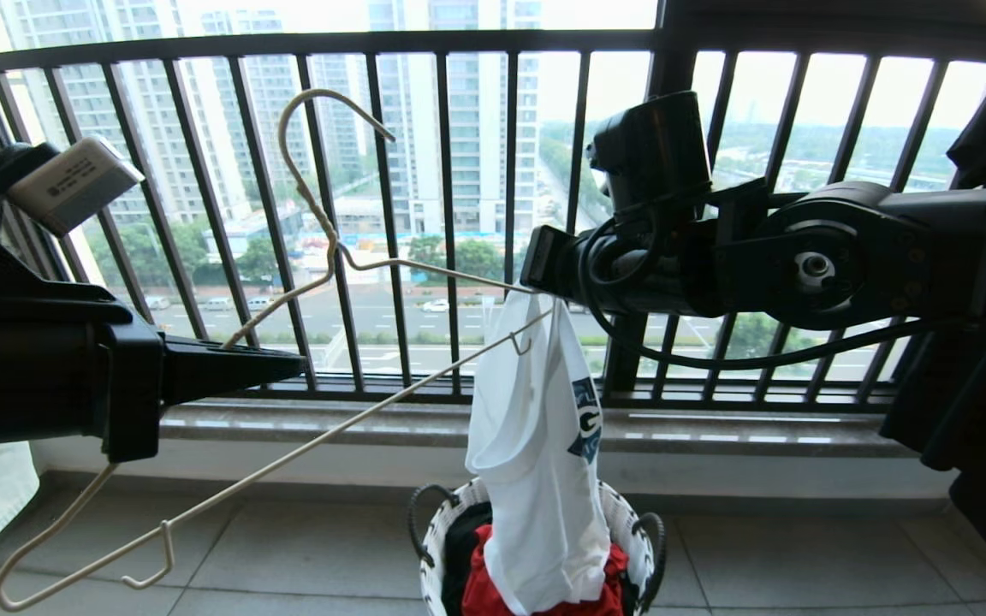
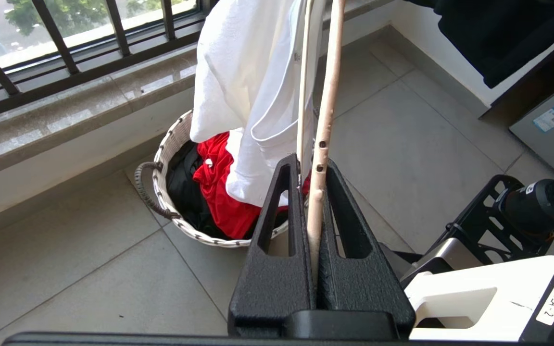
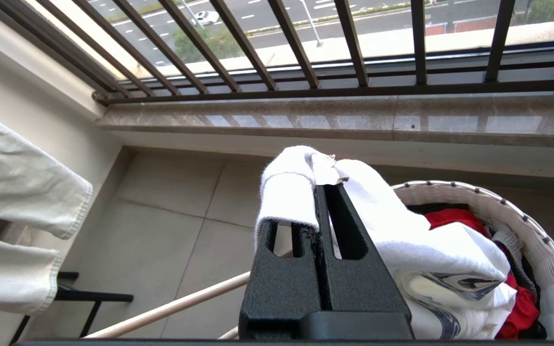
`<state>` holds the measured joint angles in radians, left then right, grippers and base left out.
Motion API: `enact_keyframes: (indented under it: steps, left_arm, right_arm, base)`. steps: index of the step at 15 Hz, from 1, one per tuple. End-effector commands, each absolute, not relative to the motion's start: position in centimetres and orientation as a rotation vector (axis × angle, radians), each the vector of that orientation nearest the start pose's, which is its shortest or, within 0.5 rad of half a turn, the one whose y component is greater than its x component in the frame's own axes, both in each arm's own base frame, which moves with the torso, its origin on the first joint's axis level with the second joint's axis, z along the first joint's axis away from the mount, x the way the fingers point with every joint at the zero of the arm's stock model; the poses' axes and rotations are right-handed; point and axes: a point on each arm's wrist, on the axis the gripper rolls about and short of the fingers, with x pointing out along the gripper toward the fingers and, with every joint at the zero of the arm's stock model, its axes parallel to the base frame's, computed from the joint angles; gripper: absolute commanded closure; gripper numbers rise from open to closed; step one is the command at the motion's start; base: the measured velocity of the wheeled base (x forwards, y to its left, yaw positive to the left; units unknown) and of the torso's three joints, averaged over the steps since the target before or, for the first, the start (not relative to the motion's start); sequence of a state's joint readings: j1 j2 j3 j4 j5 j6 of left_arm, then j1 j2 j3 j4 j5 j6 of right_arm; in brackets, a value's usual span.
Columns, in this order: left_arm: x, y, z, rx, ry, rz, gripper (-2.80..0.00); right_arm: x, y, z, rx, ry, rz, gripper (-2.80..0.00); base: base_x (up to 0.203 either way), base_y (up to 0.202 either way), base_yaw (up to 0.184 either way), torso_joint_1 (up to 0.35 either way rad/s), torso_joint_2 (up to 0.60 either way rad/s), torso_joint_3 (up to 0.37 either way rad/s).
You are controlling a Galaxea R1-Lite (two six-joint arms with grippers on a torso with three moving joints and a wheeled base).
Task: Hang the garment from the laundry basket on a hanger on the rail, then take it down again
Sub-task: Hang the clothes on the clothes rack
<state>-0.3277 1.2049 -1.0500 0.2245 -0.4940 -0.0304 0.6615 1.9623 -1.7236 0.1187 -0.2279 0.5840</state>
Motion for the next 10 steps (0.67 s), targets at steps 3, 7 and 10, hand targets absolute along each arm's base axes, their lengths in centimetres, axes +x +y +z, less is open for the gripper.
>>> enact_keyframes:
  steps: [3, 7, 10]
  left_arm:
    - [16.2, -8.2, 28.9, -0.138, 0.448, -0.853, 0.0]
    - [16.7, -8.3, 29.0, -0.132, 0.429, -0.755, 0.0]
    - [17.3, -8.3, 29.3, -0.117, 0.365, -0.64, 0.0]
  right_arm:
    - [31.7, 24.1, 27.4, 0.425, 0.437, 0.317, 0.0]
    - [32.0, 23.7, 27.9, 0.445, 0.414, 0.293, 0.0]
    - [32.5, 23.0, 28.3, 0.454, 0.397, 0.271, 0.0]
  base:
    - [0.0, 0.0, 0.0, 0.0, 0.0, 0.0]
    - [0.0, 0.0, 0.0, 0.0, 0.0, 0.0]
    - [0.0, 0.0, 0.0, 0.0, 0.0, 0.0]
